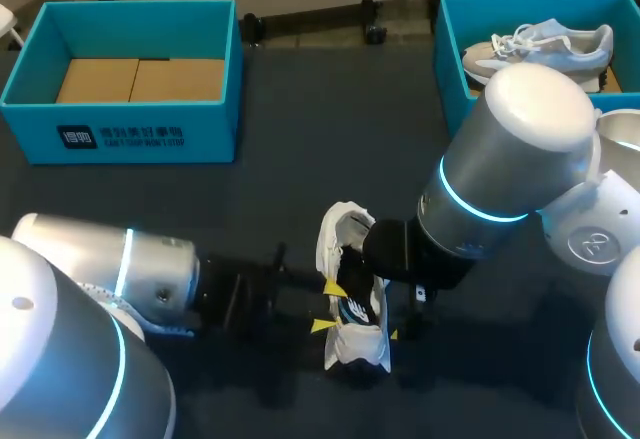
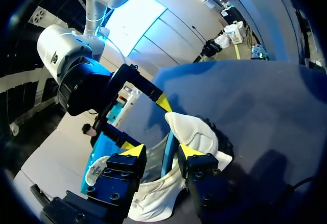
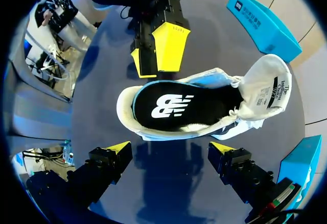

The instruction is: Take the shoe out of the shoebox, open the shoe tongue, remove and reinsert the insole, then place the shoe into the shoebox

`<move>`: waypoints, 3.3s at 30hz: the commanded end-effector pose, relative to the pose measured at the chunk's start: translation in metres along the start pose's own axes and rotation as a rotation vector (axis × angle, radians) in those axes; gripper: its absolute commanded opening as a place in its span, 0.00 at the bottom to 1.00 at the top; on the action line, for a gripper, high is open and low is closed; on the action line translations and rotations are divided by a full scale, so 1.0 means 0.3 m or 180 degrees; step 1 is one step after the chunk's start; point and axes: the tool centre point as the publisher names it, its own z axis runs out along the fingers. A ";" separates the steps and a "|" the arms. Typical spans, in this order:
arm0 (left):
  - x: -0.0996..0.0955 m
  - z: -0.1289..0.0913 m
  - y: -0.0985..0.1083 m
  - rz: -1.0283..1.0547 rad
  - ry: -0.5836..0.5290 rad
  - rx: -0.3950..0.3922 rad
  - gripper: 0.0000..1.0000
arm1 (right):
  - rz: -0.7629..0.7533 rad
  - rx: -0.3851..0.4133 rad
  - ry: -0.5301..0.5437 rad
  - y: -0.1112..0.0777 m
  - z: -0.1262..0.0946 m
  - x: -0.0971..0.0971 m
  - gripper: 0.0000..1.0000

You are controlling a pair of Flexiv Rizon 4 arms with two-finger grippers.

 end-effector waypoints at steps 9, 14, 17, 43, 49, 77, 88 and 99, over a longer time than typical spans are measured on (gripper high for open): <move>-0.008 -0.081 -0.014 0.0089 0.0442 0.0044 0.42 | -0.0032 -0.0049 0.0034 -0.021 -0.015 -0.003 1.00; -0.012 -0.139 -0.029 0.0110 0.0842 0.0041 0.42 | -0.0092 -0.0068 0.0113 -0.119 -0.100 -0.034 1.00; -0.030 -0.169 -0.034 0.0164 0.1003 -0.0011 0.36 | -0.0076 -0.0054 0.0121 -0.179 -0.139 -0.051 1.00; -0.150 -0.272 -0.004 0.0194 0.2658 0.0068 0.00 | -0.0086 0.0121 0.0128 -0.357 -0.291 -0.086 1.00; -0.150 -0.272 -0.004 0.0194 0.2658 0.0068 0.00 | -0.0086 0.0121 0.0128 -0.357 -0.291 -0.086 1.00; -0.112 0.026 0.023 0.0979 0.4171 0.0084 0.00 | -0.0309 0.0138 0.0243 -0.519 -0.372 -0.110 1.00; -0.079 0.049 0.057 0.1296 0.4696 0.0025 0.00 | -0.0309 0.0138 0.0243 -0.519 -0.372 -0.110 1.00; -0.015 0.058 0.076 0.1520 0.4975 0.0050 0.00 | -0.0309 0.0138 0.0243 -0.519 -0.372 -0.110 1.00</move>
